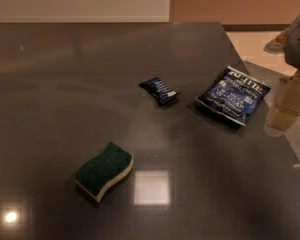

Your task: Pick blue chip bag

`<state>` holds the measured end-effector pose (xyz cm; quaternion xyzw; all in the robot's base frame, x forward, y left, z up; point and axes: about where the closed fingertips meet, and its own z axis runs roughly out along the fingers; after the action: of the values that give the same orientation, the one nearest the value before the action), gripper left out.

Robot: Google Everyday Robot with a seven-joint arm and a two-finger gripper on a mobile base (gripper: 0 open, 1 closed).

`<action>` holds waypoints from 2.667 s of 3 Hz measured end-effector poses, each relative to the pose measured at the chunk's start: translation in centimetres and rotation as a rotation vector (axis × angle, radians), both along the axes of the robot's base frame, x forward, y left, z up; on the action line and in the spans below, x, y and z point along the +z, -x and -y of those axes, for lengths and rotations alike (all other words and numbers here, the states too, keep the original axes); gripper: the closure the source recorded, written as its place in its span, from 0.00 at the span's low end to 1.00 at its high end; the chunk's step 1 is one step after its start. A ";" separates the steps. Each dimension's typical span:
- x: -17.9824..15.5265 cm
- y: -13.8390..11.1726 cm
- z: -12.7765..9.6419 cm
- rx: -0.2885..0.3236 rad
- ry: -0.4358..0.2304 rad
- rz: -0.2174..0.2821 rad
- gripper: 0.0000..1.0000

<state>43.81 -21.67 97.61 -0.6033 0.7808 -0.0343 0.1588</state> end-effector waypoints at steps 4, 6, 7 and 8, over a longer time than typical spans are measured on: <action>-1.3 -4.9 1.8 0.121 0.011 -0.009 0.00; -4.4 -11.9 4.8 0.282 0.051 -0.046 0.00; -6.5 -13.9 5.3 0.345 0.061 -0.063 0.00; -9.8 -15.7 5.2 0.439 0.065 -0.092 0.00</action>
Offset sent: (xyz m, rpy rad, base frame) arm 0.0102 -0.0042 -0.0030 -0.0066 0.0041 0.0307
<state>59.48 -26.88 87.86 -0.7644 0.6358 0.0034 0.1071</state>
